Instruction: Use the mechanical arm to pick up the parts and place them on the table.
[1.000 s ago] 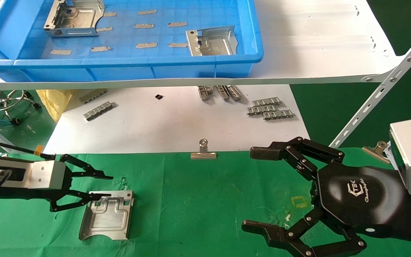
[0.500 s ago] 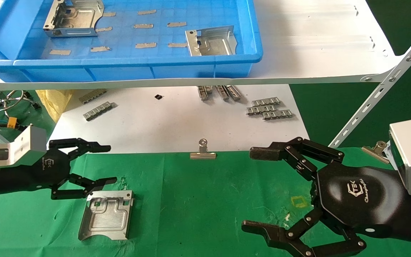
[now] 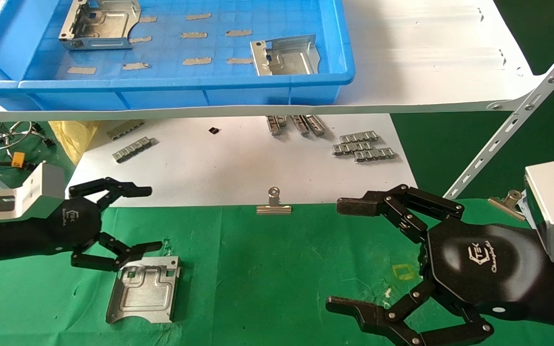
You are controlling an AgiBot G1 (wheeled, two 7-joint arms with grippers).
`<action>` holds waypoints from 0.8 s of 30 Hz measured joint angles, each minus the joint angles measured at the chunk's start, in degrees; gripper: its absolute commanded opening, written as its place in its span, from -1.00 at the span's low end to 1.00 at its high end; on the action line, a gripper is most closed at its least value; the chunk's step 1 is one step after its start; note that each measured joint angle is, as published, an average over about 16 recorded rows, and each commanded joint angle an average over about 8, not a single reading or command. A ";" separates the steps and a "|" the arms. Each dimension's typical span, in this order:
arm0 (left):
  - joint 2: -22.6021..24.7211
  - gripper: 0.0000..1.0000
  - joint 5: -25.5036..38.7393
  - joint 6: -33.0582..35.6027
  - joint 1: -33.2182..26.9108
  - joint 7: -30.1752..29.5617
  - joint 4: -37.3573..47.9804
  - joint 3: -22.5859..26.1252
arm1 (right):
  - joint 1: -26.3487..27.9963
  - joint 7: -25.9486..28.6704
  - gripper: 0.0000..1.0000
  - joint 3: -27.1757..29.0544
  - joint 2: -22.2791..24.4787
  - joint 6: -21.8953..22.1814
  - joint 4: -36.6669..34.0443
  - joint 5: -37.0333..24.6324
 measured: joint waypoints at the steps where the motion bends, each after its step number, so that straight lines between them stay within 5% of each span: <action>1: -0.15 1.00 -0.10 -0.09 0.50 -0.60 -0.92 -0.61 | 0.00 0.00 1.00 0.00 0.00 0.00 0.00 0.00; 24: -3.85 1.00 -2.65 -2.40 13.18 -15.91 -24.22 -16.20 | 0.00 0.00 1.00 -0.01 0.00 0.00 0.00 0.00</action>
